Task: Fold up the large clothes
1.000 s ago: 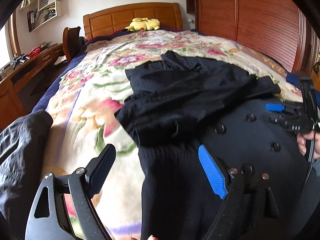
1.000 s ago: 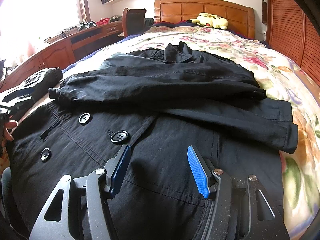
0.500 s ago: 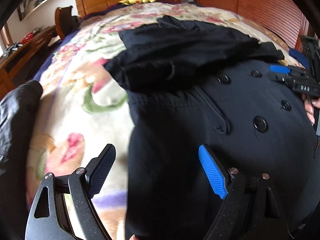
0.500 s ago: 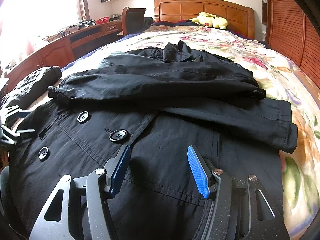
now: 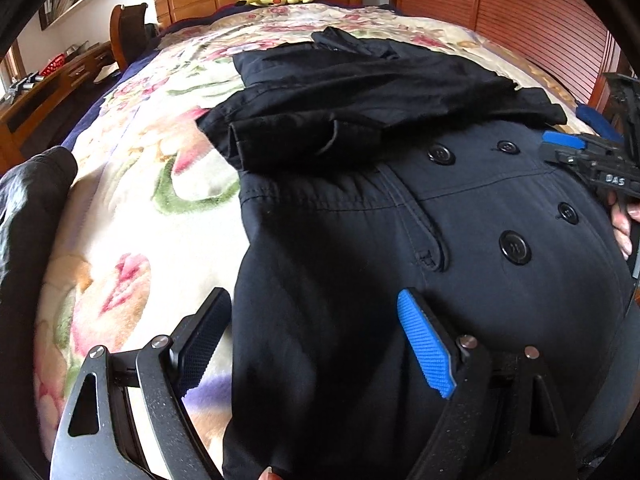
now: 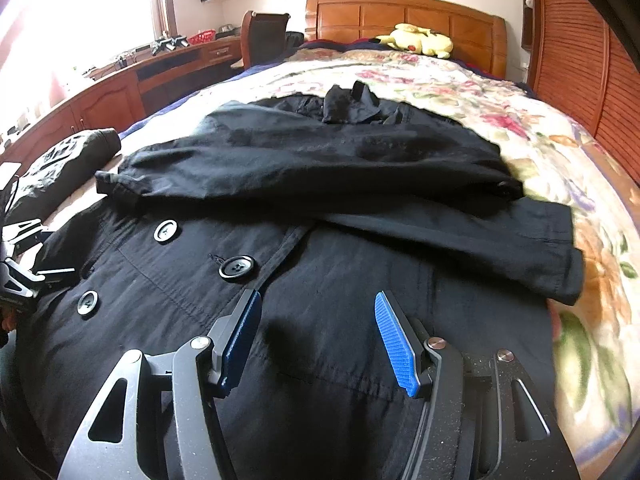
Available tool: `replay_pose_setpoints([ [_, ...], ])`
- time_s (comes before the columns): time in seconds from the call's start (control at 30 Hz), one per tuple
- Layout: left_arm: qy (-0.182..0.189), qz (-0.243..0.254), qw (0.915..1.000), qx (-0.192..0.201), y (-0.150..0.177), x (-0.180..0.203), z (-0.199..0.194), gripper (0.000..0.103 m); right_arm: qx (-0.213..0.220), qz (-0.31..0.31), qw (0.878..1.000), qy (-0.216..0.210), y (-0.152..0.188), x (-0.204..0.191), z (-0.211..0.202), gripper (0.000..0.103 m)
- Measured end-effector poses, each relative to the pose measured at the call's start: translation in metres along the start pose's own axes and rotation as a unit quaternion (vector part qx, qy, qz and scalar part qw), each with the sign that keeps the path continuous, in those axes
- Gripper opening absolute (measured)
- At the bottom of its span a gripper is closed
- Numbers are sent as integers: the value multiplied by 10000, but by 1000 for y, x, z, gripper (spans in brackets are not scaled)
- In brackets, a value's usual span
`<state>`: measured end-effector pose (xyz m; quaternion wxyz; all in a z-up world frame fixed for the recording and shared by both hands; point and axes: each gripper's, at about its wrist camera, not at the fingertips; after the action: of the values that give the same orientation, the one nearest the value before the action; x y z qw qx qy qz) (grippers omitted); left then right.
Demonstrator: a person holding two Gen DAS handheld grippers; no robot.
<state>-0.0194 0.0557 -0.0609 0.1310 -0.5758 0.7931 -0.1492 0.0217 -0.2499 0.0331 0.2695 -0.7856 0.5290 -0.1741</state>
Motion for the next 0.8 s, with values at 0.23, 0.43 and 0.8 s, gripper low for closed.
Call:
replay_pose_setpoints([
  [0.23, -63, -130, 9995, 263, 19, -19, -23, 86, 242, -15, 9993, 278, 34, 10, -44, 61],
  [0.43, -168, -334, 9981, 483, 35, -41, -39, 86, 227, 415, 9968, 651, 76, 44, -77, 61],
  [0.8, -91, -456, 9964, 711, 55, -44, -43, 80, 43, 751, 9924, 977, 119, 53, -99, 61],
])
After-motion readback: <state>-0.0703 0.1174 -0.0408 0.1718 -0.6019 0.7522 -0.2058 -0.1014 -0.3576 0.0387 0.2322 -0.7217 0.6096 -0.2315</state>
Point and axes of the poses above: each gripper's, at about its wrist camera, not at the fingertips, and z roughly the way its jaws point, x to its right, y to its underside, and after that the axes turned 13 degrees about -x, right-handed
